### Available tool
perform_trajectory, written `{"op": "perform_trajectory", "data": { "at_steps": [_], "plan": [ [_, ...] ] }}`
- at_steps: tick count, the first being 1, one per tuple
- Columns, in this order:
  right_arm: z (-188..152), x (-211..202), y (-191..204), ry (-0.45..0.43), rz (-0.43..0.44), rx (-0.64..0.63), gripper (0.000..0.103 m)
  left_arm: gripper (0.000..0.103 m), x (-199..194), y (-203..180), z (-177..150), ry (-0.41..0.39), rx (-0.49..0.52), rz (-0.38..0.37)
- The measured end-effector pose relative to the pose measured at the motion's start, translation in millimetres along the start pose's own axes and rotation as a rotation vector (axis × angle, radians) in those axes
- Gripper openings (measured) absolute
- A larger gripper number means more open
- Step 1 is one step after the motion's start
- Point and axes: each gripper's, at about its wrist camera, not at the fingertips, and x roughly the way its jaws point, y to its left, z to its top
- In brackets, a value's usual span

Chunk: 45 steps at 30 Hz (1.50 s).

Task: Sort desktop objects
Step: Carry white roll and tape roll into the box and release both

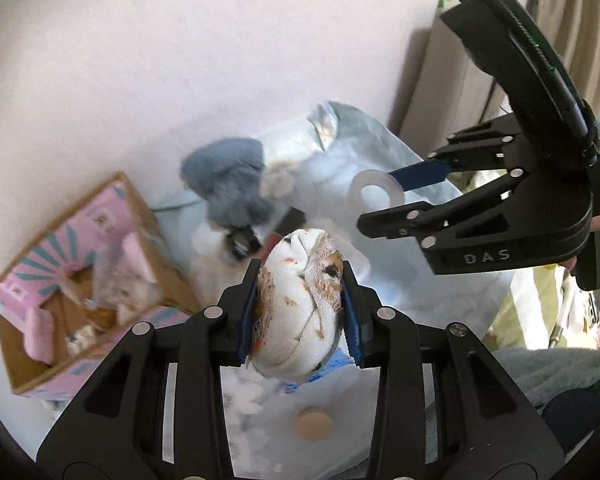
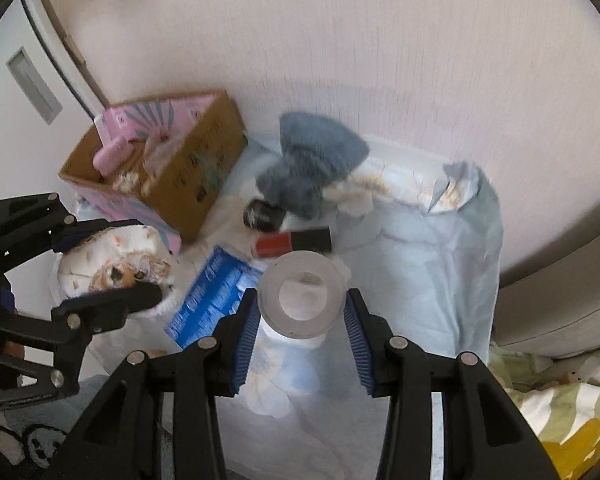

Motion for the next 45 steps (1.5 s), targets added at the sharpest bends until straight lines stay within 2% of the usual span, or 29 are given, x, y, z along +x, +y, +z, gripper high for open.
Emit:
{"op": "perform_trajectory", "data": {
  "at_steps": [7, 12, 22, 24, 28, 34, 39, 45],
  "plan": [
    [33.0, -19.9, 25.0, -0.045, -0.018, 0.011, 0.039, 0.032, -29.2, 33.1, 4.4, -0.028, -0.001, 0.040],
    [62.7, -28.3, 50.9, -0.076, -0.012, -0.004, 0.039, 0.032, -41.3, 69.2, 0.4, -0.023, -0.052, 0.062],
    [117.8, -22.3, 110.1, -0.101, 0.009, -0.096, 0.039, 0.032, -68.6, 180.1, -11.6, -0.030, -0.208, 0.161],
    [127.4, -14.0, 124.7, -0.090, 0.005, -0.114, 0.039, 0.032, -70.6, 203.0, -13.2, -0.024, -0.235, 0.183],
    [142.6, 8.3, 151.6, -0.056, 0.052, -0.135, 0.039, 0.032, -70.6, 246.1, -22.4, -0.005, -0.289, 0.213],
    [158.7, 51.1, 191.7, 0.004, 0.106, -0.170, 0.039, 0.032, -53.7, 299.9, -46.7, 0.046, -0.390, 0.225],
    [166.1, 90.7, 218.9, 0.055, 0.130, -0.180, 0.039, 0.032, -32.4, 320.1, -65.9, 0.097, -0.434, 0.193],
    [163.4, 129.3, 238.6, 0.119, 0.136, -0.189, 0.039, 0.032, -12.5, 326.7, -77.9, 0.133, -0.450, 0.171]
  ]
}}
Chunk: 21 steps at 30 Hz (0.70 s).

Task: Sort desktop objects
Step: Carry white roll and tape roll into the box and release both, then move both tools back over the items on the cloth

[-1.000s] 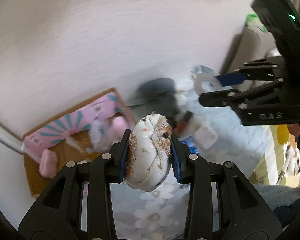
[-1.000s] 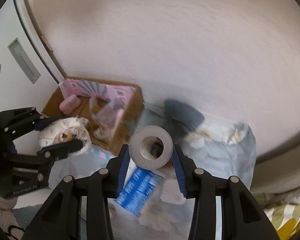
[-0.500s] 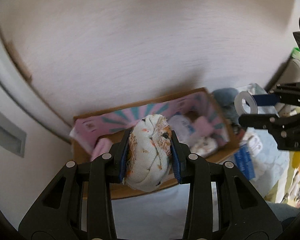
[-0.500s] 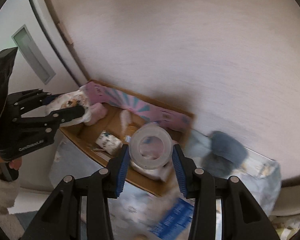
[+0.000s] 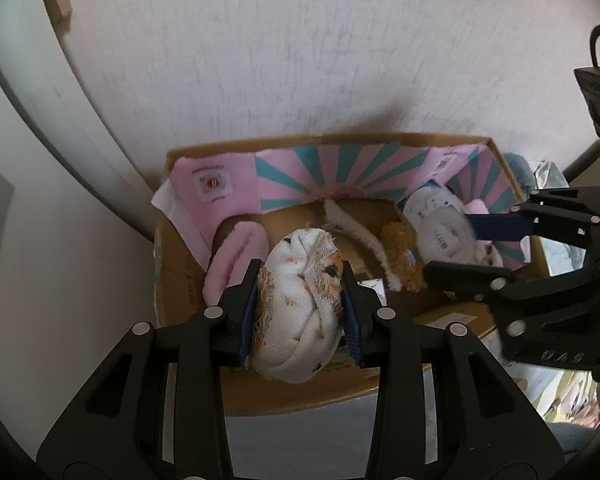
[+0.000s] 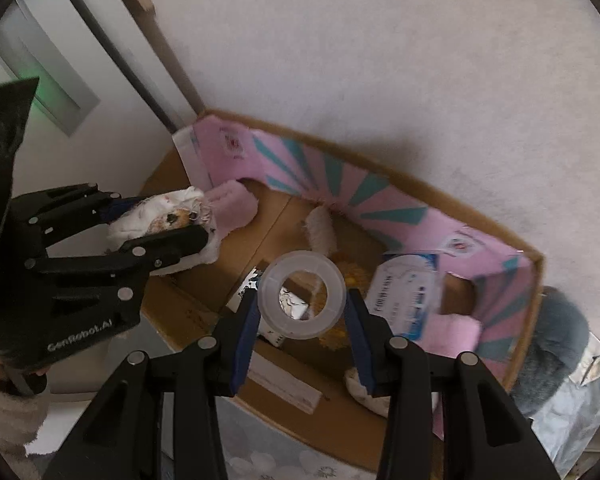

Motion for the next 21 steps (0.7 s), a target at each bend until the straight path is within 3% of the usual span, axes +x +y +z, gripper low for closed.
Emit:
{"op": "perform_trajectory", "data": {
  "at_steps": [9, 11, 12, 13, 15, 21],
  "plan": [
    [1.4, 8.3, 4.3, -0.024, -0.014, -0.029, 0.040, 0.034, 5.6, 3.0, -3.5, -0.004, 0.007, 0.003],
    [0.3, 8.0, 3.5, -0.030, -0.006, -0.032, 0.056, 0.049, 1.6, 2.4, -4.8, -0.014, 0.002, 0.010],
    [-1.2, 9.3, 1.6, -0.027, -0.009, -0.027, 0.071, 0.066, 0.2, 2.8, -4.8, -0.019, -0.001, 0.018],
    [-2.7, 8.3, -0.6, -0.029, -0.023, -0.021, 0.078, 0.084, -2.3, 2.6, -5.4, -0.031, 0.001, 0.077],
    [-7.8, 4.4, -7.3, -0.034, -0.021, -0.006, 0.081, 0.100, -9.3, 5.4, -7.1, -0.066, 0.004, 0.127],
    [-21.5, -10.6, -23.0, -0.065, -0.039, 0.032, 0.081, 0.102, -21.1, 5.5, -8.5, -0.088, -0.005, 0.096]
  ]
}}
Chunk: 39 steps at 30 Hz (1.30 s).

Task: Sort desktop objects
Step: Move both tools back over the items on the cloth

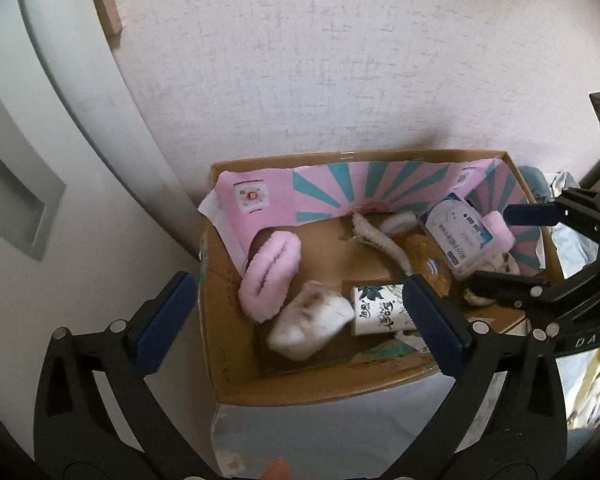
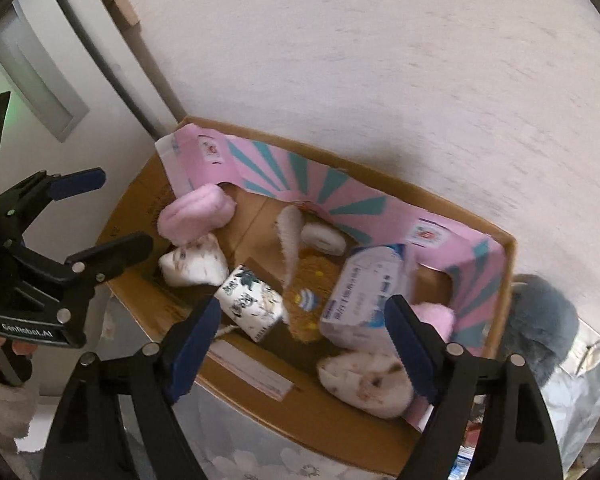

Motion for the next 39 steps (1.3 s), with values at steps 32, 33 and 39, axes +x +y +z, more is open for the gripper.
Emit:
{"op": "perform_trajectory", "data": {
  "at_steps": [32, 33, 39],
  "plan": [
    [-54.9, -93.9, -43.9, -0.093, -0.115, -0.031, 0.081, 0.102, -54.1, -87.0, -8.7, -0.062, 0.082, -0.050],
    [-58.8, -100.3, -49.7, -0.094, -0.131, -0.026, 0.081, 0.103, -58.6, -92.8, -9.0, -0.073, 0.090, -0.048],
    [-94.8, -140.6, -102.8, -0.094, -0.162, 0.090, 0.081, 0.103, -74.5, -125.9, -16.4, -0.104, 0.125, -0.080]
  ]
}}
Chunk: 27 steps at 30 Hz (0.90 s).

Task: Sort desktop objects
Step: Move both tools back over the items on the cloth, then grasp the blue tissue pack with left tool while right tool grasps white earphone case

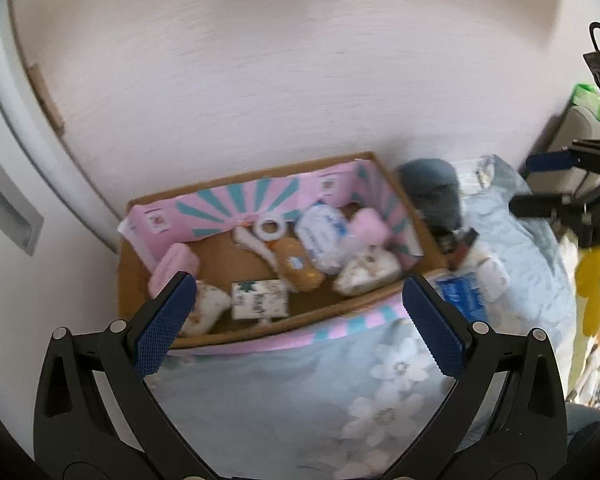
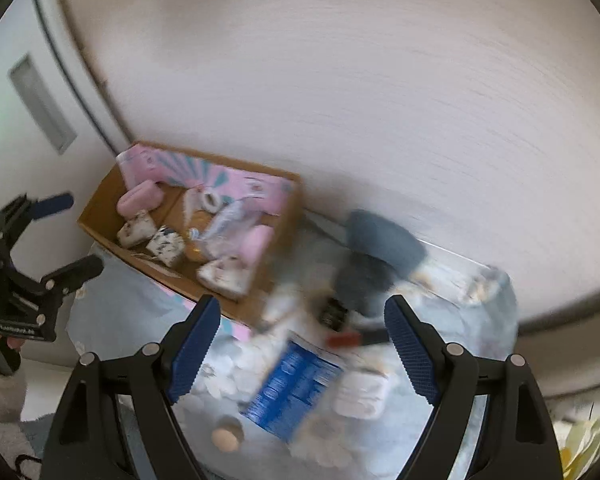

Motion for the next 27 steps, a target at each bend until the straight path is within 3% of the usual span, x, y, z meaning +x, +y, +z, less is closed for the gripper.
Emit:
{"op": "perform_trajectory", "data": {
  "at_steps": [6, 13, 17, 22, 27],
  "plan": [
    [-32.0, -4.3, -47.3, 0.038, 0.005, 0.090, 0.081, 0.102, 8.0, -47.2, -18.3, 0.034, 0.046, -0.058],
    [-81.0, 13.4, -65.5, 0.052, -0.013, 0.117, 0.081, 0.102, 38.0, -110.4, -41.7, 0.132, 0.045, -0.126],
    [-112.2, 29.8, -68.7, 0.037, -0.028, 0.057, 0.081, 0.102, 62.8, -143.4, -49.7, 0.167, 0.039, -0.153],
    [-135.1, 53.8, -80.3, 0.048, 0.076, -0.005, 0.081, 0.102, 96.2, -182.2, -57.8, 0.195, 0.100, -0.126],
    [-144.4, 75.9, -84.3, 0.036, 0.152, -0.164, 0.081, 0.102, 127.8, -194.6, -59.8, 0.230, 0.091, -0.092]
  ]
}}
